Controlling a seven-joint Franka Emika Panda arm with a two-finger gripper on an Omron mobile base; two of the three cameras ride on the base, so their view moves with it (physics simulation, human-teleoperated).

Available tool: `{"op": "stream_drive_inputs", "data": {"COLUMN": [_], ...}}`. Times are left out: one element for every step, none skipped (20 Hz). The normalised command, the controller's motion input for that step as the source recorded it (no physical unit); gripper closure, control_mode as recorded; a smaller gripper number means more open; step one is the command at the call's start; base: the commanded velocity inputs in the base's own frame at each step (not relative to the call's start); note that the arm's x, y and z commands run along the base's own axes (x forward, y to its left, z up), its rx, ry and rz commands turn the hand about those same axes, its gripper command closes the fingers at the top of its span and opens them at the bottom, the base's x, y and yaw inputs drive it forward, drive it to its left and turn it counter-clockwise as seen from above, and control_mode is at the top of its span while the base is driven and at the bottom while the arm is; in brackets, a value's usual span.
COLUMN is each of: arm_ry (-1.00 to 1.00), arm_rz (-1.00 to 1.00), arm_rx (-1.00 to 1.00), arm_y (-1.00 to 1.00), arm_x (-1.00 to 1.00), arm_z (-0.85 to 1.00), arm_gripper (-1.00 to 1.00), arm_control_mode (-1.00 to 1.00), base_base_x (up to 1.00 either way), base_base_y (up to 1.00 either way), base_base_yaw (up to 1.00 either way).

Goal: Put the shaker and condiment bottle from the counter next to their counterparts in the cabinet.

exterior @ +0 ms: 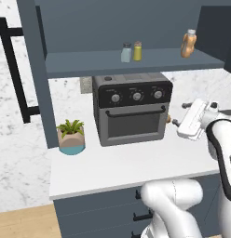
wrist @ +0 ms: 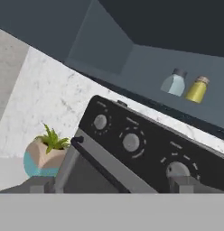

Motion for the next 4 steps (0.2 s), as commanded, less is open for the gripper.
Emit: {"op": "stream_drive_inputs", "data": {"arm_ry": [0.27, 0.26, 0.25, 0.21], "arm_rz": [0.00, 0.00, 0.00, 0.02], "arm_rx": [-0.11, -0.11, -0.11, -0.09], "arm_y": [-0.49, -0.51, -0.54, -0.57], "arm_x": [-1.00, -1.00, -1.00, -0.97], "arm_z": [-1.00, -1.00, -1.00, -1.00], "arm_gripper": [-1.00, -1.00, -1.00, -1.00], "arm_control_mode": [-1.00, -1.00, -1.00, -1.00], "base_base_x": [0.00, 0.00, 0.00, 0.00], "base_base_y": [0.00, 0.00, 0.00, 0.00], "base_base_yaw": [0.00, 0.00, 0.00, 0.00]}}
